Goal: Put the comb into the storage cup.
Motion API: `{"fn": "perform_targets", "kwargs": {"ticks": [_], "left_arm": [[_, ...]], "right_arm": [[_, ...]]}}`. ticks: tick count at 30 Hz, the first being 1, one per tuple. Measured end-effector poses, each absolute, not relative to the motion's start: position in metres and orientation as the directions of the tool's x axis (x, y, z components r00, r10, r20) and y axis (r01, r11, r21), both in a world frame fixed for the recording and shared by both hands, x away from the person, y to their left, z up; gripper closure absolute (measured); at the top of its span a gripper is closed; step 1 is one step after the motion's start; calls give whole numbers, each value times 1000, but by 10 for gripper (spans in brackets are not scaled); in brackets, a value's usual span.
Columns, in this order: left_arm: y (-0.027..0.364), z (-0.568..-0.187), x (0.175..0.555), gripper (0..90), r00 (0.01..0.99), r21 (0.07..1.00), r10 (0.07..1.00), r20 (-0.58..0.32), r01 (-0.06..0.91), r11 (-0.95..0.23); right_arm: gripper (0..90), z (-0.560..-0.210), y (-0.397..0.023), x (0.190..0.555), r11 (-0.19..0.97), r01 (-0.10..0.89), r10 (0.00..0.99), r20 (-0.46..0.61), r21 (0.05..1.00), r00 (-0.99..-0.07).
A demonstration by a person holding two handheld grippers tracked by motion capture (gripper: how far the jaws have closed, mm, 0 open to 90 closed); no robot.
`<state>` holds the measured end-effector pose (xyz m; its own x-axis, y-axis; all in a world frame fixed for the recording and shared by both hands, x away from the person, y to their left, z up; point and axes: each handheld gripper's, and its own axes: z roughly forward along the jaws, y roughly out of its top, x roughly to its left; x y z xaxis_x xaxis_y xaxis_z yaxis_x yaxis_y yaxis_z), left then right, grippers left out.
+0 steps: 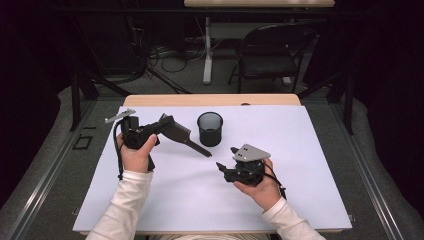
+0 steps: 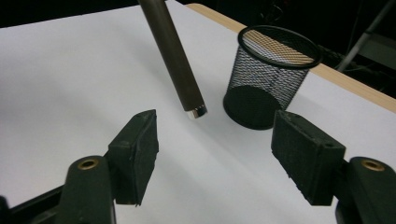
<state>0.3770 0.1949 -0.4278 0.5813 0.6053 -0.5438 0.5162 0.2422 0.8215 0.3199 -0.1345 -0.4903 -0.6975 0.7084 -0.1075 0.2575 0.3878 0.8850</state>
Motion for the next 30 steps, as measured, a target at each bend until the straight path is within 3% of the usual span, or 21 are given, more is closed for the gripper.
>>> {"fn": "perform_targets", "kwargs": {"ticks": [20, 30], "left_arm": [[188, -409, 381, 869, 579, 849, 663, -476, 498, 175], [180, -391, 392, 869, 576, 850, 681, -451, 510, 132]], "right_arm": [[255, -479, -162, 325, 292, 349, 753, 11, 890, -658], [152, -479, -169, 330, 274, 379, 731, 65, 884, -680]]}}
